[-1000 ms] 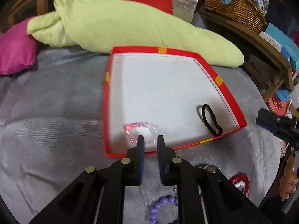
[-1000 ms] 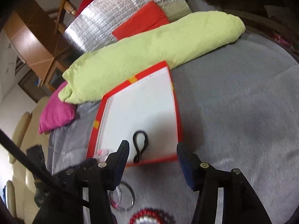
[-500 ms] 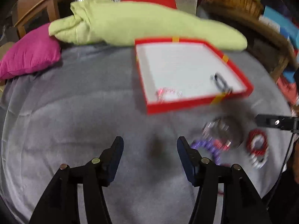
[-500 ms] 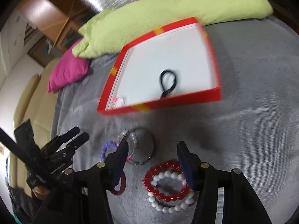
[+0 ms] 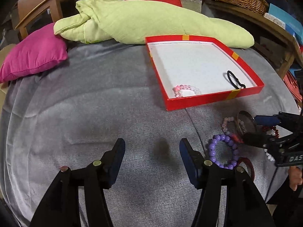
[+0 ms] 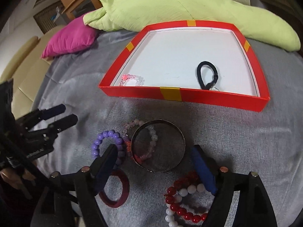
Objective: Organize jewelry
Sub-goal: 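Grasp the silver bangle with the right tool, then grasp the purple bead bracelet with the left tool while the right tool carries the bangle to the box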
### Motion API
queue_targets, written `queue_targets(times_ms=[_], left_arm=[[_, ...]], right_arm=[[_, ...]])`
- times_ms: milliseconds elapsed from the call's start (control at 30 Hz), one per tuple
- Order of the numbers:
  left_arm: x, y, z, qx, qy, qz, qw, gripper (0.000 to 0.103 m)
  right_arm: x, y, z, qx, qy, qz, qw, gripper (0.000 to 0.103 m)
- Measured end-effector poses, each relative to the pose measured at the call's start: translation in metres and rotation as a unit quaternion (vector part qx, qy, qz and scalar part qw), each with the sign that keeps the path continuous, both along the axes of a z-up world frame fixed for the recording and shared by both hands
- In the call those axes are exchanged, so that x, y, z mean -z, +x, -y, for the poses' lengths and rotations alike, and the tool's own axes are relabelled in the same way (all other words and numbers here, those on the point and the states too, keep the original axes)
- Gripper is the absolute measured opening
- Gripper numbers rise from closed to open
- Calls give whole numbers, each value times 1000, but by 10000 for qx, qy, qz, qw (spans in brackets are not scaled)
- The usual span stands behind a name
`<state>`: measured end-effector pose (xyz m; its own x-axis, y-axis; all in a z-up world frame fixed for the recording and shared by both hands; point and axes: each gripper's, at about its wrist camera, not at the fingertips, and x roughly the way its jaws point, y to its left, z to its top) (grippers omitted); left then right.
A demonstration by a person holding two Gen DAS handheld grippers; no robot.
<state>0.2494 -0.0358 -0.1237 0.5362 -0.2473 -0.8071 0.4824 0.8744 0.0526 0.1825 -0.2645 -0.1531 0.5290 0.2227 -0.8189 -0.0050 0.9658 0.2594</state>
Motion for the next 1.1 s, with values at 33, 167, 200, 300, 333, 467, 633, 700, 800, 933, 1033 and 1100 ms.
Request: queue_targets(times_ms=[33, 167, 200, 300, 333, 467, 633, 700, 800, 933, 1033, 1100], left_arm=[[0, 0, 2, 26, -12, 4, 10000, 61], [-3, -6, 10, 210, -55, 10, 9998, 61], [-3, -7, 12, 259, -63, 15, 9996, 61], [-3, -12, 20, 431, -61, 8, 9991, 61], [-3, -13, 22, 493, -81, -14, 9988, 61], [-4, -19, 30, 826, -255, -150, 9961, 61], [0, -35, 48, 1268, -86, -94, 9918, 69], [6, -36, 55, 1273, 120, -67, 9918, 69], [15, -32, 61, 1223, 249, -194, 9920, 69], [25, -25, 64, 1091, 392, -254, 9929, 62], [26, -22, 65, 1154, 222, -391, 9923, 30], [24, -27, 69, 1276, 284, -254, 9911, 13]], right_arm=[[1, 0, 0, -3, -24, 6, 10000, 82], [1, 1, -3, 0, -359, 98, 9993, 64], [1, 1, -1, 11, -302, 99, 9995, 64], [-2, 0, 1, 43, -373, 130, 9992, 64], [-3, 0, 4, 107, -398, 154, 9990, 64], [-14, 0, 31, 547, -122, 294, 9980, 64], [-26, -5, 63, 1044, 211, 462, 9932, 64], [-27, -6, 66, 1105, 263, 467, 9924, 64], [-28, -5, 65, 1090, 281, 458, 9926, 64], [-29, -5, 62, 1061, 319, 500, 9926, 64], [-30, -7, 64, 1102, 360, 534, 9918, 64], [-31, -8, 67, 1138, 415, 555, 9911, 64]])
